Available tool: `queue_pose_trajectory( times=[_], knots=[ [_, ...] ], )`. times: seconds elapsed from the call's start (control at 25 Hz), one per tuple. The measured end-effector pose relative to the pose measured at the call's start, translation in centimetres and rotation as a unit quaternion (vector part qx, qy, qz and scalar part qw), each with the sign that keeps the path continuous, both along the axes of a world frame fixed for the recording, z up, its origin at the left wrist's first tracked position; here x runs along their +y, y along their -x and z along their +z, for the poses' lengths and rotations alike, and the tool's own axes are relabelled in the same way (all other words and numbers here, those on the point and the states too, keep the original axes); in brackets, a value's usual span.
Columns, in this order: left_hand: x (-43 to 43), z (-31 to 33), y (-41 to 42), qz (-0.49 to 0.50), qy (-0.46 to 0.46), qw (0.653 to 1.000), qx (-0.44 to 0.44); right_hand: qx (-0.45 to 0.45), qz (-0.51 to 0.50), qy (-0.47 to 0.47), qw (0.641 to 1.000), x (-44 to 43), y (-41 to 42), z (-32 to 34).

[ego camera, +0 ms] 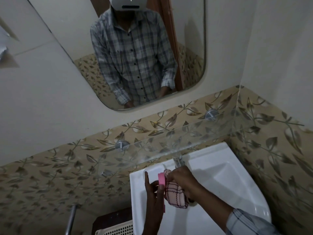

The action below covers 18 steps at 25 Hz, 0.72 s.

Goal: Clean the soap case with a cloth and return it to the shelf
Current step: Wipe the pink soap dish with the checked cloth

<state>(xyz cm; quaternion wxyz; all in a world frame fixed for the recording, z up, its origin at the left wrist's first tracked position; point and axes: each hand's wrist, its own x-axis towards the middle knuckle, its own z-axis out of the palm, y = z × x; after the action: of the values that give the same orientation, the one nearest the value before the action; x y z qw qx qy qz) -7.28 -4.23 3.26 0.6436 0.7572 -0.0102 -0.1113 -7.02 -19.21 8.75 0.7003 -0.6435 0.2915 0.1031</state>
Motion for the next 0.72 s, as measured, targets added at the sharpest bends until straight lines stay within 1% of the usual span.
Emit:
queue_pose_trajectory(
  times=[0.04, 0.08, 0.12, 0.16, 0.2, 0.24, 0.28, 0.32, 0.36, 0.4, 0.44, 0.48, 0.52, 0.56, 0.64, 0.72],
  knots=[
    [0.2, 0.0, -0.1, -0.025, -0.034, 0.999, -0.026, -0.013, -0.014, -0.060, 0.998, 0.0, 0.3, 0.5],
    [0.5, -0.1, -0.2, -0.053, -0.065, 0.995, -0.053, -0.024, -0.005, -0.084, 0.996, 0.0, 0.5, 0.8],
    [0.6, -0.2, -0.1, -0.078, -0.089, 0.990, -0.079, -0.031, 0.029, -0.036, 0.998, -0.1, 0.5, 0.8],
    [0.7, -0.3, 0.0, -0.098, -0.102, 0.985, -0.097, -0.037, 0.059, 0.036, 0.997, -0.2, 0.6, 0.8],
    [0.7, -0.2, 0.0, -0.113, -0.099, 0.983, -0.106, -0.041, 0.074, 0.104, 0.991, -0.2, 0.6, 0.8],
    [0.6, 0.0, -0.1, -0.120, -0.082, 0.984, -0.104, -0.049, 0.078, 0.148, 0.985, -0.1, 0.6, 0.8],
    [0.3, 0.4, 0.1, -0.104, -0.057, 0.990, -0.082, -0.055, 0.079, 0.189, 0.977, -0.1, 0.5, 0.7],
    [0.1, 0.4, 0.1, -0.058, -0.023, 0.998, -0.032, -0.064, 0.081, 0.239, 0.965, 0.2, 0.6, 0.7],
    [0.1, 0.3, 0.0, 0.004, 0.020, 0.998, 0.052, -0.079, 0.088, 0.290, 0.950, 0.6, 0.8, 0.5],
    [0.3, 0.4, -0.4, 0.061, 0.064, 0.982, 0.168, -0.103, 0.092, 0.323, 0.936, 1.1, 1.2, 0.1],
    [0.5, 0.8, -1.0, 0.081, 0.111, 0.942, 0.307, -0.138, 0.097, 0.342, 0.924, 1.5, 1.7, -0.2],
    [0.9, 1.1, -1.5, 0.066, 0.162, 0.884, 0.433, -0.179, 0.115, 0.358, 0.909, 1.9, 2.4, -0.6],
    [1.2, 1.7, -1.8, 0.034, 0.208, 0.834, 0.511, -0.228, 0.140, 0.377, 0.887, 2.3, 3.1, -1.0],
    [1.5, 2.2, -2.1, 0.007, 0.239, 0.807, 0.541, -0.274, 0.165, 0.406, 0.856, 2.6, 3.7, -1.4],
    [2.0, 2.8, -2.7, -0.011, 0.268, 0.798, 0.539, -0.348, 0.171, 0.466, 0.795, 3.4, 4.9, -2.4],
    [2.4, 3.0, -2.8, -0.018, 0.288, 0.794, 0.535, -0.395, 0.178, 0.450, 0.781, 4.2, 5.8, -3.0]
  ],
)
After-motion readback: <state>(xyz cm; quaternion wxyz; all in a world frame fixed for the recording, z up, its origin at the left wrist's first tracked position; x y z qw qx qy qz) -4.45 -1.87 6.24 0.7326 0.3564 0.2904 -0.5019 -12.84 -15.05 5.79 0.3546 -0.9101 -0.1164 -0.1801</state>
